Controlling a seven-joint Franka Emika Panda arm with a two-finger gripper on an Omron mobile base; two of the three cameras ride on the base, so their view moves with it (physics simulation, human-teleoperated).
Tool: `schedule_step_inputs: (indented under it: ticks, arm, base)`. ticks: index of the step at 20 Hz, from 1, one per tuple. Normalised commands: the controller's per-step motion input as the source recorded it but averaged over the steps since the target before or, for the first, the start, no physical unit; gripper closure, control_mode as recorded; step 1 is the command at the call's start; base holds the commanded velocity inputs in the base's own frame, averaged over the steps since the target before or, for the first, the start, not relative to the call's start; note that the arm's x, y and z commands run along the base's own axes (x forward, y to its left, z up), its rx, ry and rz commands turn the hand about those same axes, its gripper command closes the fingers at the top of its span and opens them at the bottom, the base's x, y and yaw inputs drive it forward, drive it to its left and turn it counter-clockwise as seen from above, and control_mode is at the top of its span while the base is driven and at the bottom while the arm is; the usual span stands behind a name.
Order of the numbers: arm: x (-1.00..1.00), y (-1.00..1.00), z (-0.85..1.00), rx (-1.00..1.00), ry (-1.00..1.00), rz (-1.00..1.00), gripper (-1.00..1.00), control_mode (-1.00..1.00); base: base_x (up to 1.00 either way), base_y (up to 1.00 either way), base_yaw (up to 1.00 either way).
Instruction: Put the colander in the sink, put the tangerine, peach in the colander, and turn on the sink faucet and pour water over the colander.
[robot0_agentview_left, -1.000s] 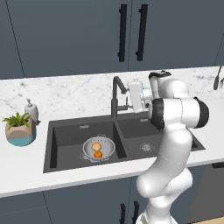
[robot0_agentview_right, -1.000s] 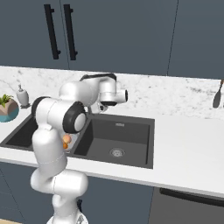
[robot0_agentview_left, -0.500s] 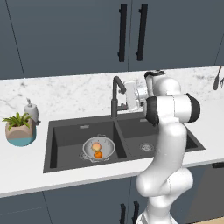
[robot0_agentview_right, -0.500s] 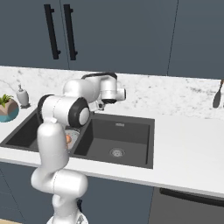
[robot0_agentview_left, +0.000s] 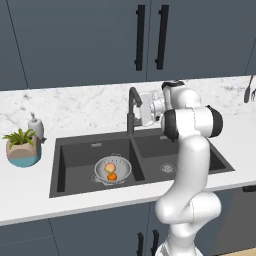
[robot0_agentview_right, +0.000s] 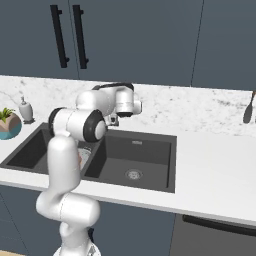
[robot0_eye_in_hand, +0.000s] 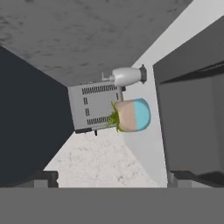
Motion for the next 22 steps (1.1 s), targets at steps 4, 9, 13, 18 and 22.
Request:
schedule_step_inputs:
  ticks: [4, 9, 13, 18, 22]
  arm:
    - [0.08, 0.31, 0.0, 0.03, -0.03, 0.09, -1.0, -1.0]
    - [0.07, 0.48, 0.0, 0.02, -0.02, 0.09, -1.0, -1.0]
    - [0.03, 0.55, 0.0, 0.01, -0.03, 0.08, -1.0, -1.0]
    - [0.01, 0.58, 0.0, 0.01, -0.05, 0.06, -1.0, -1.0]
    - [0.0, 0.63, 0.01, 0.0, -0.07, 0.05, -1.0, -1.0]
  base:
    - [0.0, 0.0, 0.0]
    - [0.0, 0.0, 0.0]
    - [0.0, 0.0, 0.0]
    - [0.0, 0.0, 0.0]
    - [0.0, 0.0, 0.0]
